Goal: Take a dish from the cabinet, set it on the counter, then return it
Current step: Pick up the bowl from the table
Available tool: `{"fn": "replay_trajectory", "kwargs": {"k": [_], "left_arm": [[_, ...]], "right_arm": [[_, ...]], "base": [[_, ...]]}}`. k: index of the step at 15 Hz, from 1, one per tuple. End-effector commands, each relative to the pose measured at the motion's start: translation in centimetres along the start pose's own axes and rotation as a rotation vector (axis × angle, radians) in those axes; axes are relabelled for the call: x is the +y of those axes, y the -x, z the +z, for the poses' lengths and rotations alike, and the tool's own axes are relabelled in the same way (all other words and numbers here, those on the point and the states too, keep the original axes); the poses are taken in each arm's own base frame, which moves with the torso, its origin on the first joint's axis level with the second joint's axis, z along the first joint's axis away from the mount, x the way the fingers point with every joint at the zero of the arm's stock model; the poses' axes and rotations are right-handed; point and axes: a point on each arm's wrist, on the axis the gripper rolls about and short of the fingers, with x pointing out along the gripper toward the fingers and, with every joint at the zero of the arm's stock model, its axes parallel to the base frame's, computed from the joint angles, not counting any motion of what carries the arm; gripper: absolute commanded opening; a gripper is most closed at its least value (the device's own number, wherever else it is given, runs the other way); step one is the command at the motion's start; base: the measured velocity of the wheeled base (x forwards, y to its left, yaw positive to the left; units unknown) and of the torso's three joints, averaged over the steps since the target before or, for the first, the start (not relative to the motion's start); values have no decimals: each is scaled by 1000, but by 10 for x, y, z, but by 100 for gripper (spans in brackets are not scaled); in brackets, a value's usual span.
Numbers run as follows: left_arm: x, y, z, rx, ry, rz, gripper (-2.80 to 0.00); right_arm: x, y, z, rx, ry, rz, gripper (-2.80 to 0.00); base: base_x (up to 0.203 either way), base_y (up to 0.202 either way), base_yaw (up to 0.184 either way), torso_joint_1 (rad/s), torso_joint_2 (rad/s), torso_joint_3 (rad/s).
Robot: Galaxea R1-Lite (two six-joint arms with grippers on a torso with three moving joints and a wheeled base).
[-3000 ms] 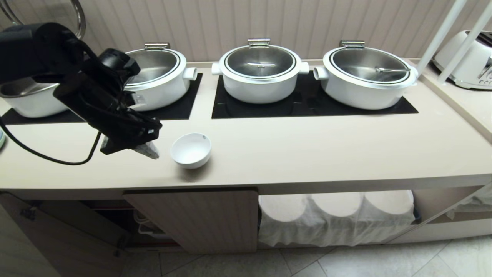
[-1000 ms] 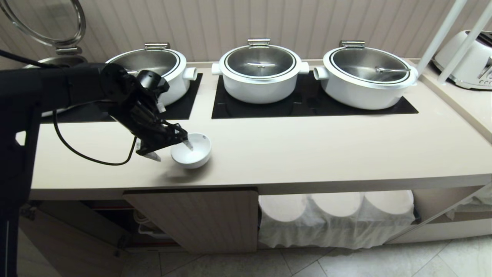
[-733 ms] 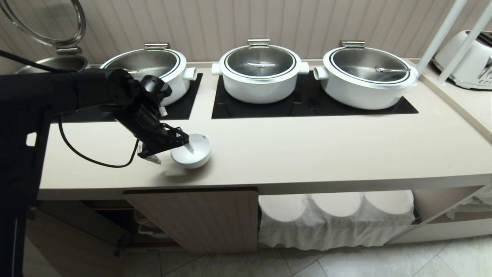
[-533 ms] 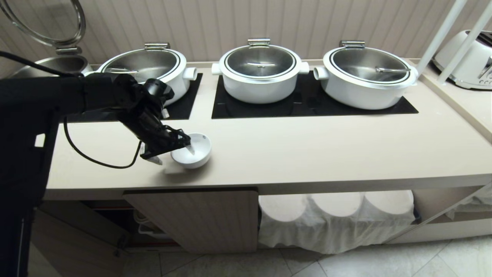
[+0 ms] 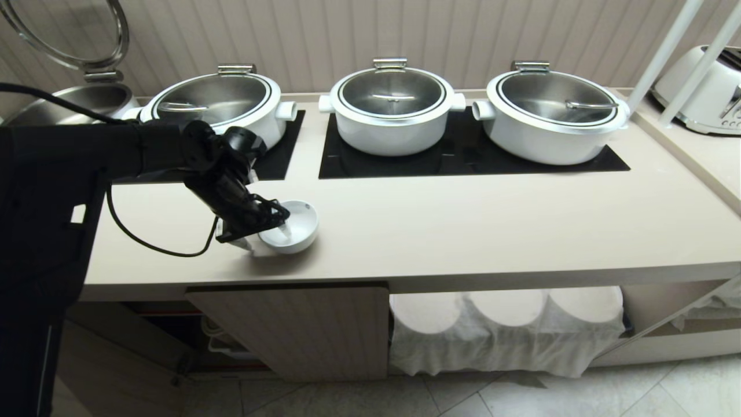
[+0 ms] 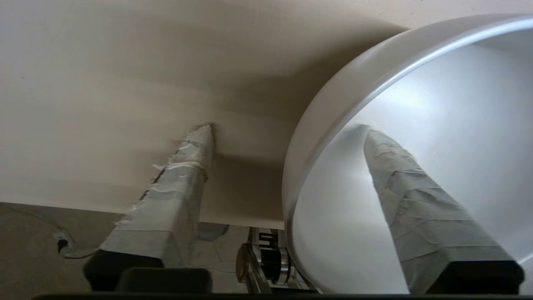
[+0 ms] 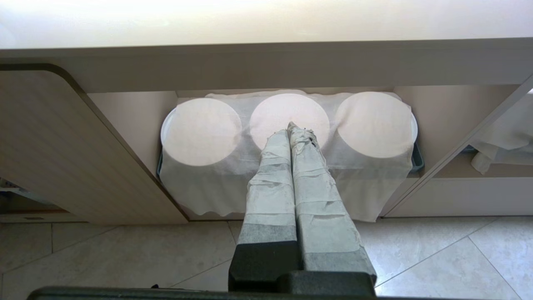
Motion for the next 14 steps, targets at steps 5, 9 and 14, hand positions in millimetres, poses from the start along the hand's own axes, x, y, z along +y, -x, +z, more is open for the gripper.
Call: {"fn": "replay_trajectory", "kwargs": {"k": [5, 9, 14], "left_arm": [[0, -3, -1, 9, 2, 4, -280], [0, -2, 0, 6, 5, 4, -280], [1, 2, 0, -2, 11, 0, -280]], "right_arm": [[0, 0, 0, 0, 0, 1, -280], [0, 0, 0, 0, 0, 1, -280], [0, 0, 0, 0, 0, 0, -280]], "base": [[0, 0, 0, 0, 0, 0], [0, 0, 0, 0, 0, 0], [0, 0, 0, 0, 0, 0]]}}
